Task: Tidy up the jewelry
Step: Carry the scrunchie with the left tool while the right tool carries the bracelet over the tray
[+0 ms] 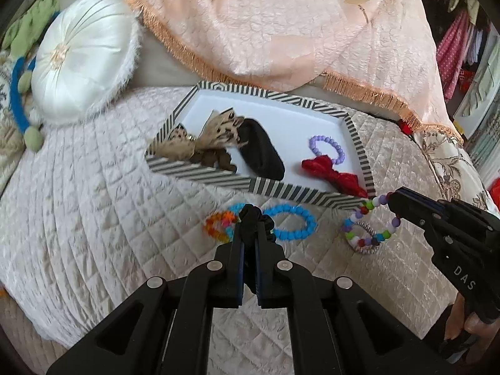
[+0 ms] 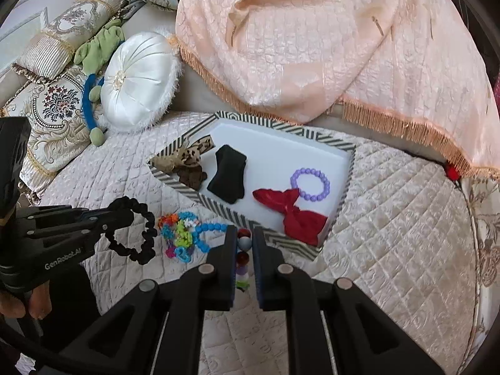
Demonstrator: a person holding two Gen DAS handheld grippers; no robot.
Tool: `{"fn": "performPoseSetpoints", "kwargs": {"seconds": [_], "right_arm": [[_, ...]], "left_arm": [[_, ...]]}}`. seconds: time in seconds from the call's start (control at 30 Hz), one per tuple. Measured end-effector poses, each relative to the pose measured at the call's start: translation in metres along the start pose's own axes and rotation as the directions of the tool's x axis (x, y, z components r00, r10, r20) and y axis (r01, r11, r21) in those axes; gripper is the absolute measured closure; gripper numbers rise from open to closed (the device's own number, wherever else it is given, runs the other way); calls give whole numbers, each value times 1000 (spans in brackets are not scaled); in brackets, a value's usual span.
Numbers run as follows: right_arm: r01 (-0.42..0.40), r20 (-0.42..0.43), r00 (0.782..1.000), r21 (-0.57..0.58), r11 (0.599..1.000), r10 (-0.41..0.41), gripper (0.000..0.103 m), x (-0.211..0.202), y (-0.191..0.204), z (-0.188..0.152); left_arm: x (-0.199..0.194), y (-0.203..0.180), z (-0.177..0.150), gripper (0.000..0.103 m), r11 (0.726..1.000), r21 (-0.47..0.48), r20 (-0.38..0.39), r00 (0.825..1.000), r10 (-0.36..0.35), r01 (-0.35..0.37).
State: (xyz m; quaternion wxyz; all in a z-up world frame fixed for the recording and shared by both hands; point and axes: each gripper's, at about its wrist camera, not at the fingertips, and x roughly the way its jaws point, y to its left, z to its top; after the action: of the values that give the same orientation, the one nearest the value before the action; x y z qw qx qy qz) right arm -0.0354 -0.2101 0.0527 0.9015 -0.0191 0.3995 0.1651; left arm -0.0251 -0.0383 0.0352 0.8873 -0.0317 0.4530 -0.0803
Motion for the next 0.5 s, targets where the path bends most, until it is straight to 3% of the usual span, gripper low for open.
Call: {"fn": "performPoseSetpoints", "kwargs": {"seconds": [0.5], "right_arm": [[15,17,1000,-35,999,-15,94,-3,-7,25]], "left_arm": [[4,-12,28,103,998,53,29,999,30,-32]]}}
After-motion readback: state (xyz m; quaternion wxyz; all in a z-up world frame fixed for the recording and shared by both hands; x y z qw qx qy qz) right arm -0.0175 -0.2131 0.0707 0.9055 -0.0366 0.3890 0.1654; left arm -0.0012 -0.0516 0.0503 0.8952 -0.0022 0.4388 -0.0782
